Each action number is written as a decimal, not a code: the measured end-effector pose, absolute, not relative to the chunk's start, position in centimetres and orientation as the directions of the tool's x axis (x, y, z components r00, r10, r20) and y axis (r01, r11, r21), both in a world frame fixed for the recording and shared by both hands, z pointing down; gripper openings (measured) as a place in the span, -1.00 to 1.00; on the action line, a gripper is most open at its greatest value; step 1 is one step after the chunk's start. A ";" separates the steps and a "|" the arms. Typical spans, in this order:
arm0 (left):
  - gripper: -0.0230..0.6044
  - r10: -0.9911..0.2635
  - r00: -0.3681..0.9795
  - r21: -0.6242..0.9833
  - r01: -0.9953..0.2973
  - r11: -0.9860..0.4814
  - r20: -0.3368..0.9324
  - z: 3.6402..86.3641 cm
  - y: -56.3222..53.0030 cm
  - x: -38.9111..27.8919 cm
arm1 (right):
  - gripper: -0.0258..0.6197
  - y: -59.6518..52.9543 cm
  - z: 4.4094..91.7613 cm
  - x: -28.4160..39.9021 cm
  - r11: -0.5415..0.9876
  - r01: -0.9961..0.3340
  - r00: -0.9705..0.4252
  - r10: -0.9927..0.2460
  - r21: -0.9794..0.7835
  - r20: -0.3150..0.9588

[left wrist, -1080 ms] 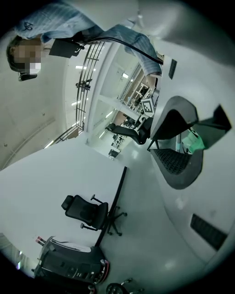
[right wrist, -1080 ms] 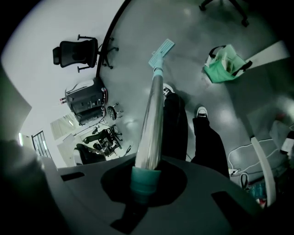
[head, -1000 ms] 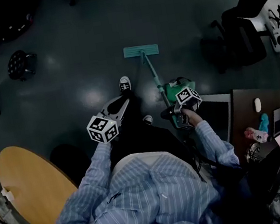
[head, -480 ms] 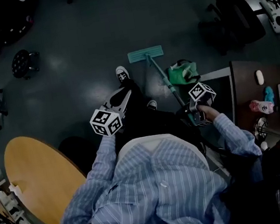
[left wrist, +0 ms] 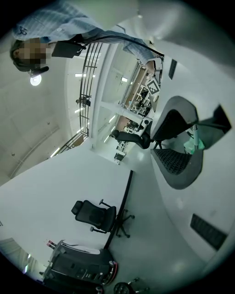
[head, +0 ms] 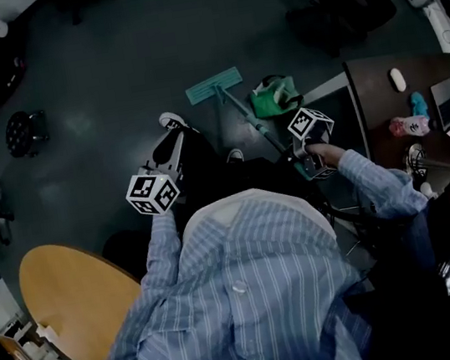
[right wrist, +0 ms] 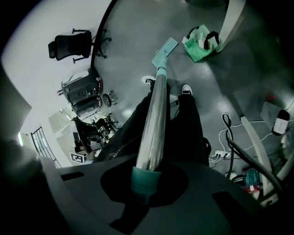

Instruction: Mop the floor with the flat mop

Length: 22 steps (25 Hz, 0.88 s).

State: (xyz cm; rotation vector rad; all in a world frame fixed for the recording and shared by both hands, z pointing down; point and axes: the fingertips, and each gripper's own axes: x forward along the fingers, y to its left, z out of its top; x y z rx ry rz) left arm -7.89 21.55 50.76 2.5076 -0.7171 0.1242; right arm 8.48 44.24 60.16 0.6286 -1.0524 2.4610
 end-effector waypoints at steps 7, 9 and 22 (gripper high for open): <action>-0.72 -0.468 0.851 0.464 -0.523 -0.715 0.237 51.2 21.4 -8.1 | -0.88 43.0 59.2 7.5 -0.631 -0.500 -0.838 0.180 -0.594 0.515; -0.72 -0.478 0.844 0.466 -0.534 -0.705 0.245 51.5 21.4 -8.5 | -0.88 43.0 59.5 7.5 -0.629 -0.498 -0.841 0.183 -0.597 0.509; -0.72 -0.470 0.837 0.465 -0.547 -0.696 0.280 52.4 21.4 -8.2 | -0.88 43.4 60.2 8.4 -0.639 -0.454 -0.861 0.136 -0.621 0.489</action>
